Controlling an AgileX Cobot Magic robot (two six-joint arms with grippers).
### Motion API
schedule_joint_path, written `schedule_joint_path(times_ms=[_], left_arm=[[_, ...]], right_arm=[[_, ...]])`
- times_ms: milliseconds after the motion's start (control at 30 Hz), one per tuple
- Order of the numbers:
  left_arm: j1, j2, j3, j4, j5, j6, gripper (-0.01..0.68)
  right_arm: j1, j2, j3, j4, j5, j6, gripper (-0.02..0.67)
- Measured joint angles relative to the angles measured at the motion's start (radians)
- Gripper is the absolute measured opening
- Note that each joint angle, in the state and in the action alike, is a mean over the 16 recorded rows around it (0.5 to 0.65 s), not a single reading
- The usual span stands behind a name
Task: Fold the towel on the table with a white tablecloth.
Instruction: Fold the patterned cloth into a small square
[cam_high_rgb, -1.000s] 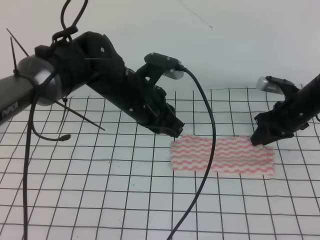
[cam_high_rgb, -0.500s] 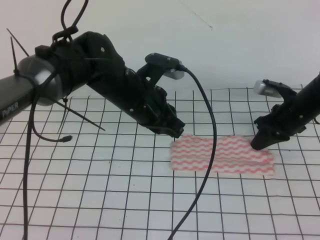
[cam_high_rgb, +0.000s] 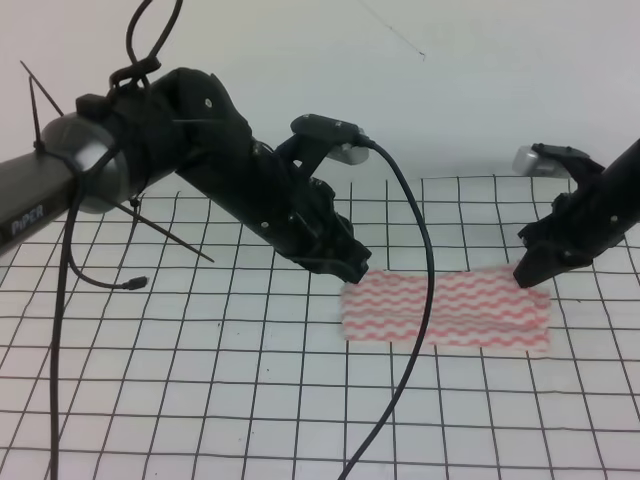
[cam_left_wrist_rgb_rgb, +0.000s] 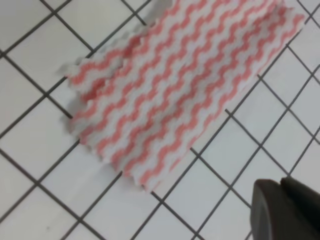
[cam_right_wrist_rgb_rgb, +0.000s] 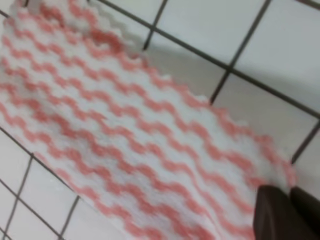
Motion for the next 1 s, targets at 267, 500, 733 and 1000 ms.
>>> schedule_joint_path(times_ms=[267, 500, 733, 1000], left_arm=[[0.000, 0.009, 0.000, -0.012, 0.010, 0.001, -0.002], [0.000, 0.011, 0.000, -0.014, 0.013, 0.002, -0.002], [0.000, 0.011, 0.000, -0.015, 0.013, 0.003, -0.002], [0.000, 0.011, 0.000, -0.015, 0.013, 0.005, -0.002]], right_arm=[[-0.002, -0.011, -0.007, -0.035, -0.002, 0.000, 0.001], [-0.002, -0.019, -0.007, -0.055, 0.013, 0.005, 0.001], [-0.002, -0.022, -0.007, -0.101, 0.035, 0.031, 0.001], [-0.002, -0.020, -0.007, -0.144, 0.050, 0.058, 0.006]])
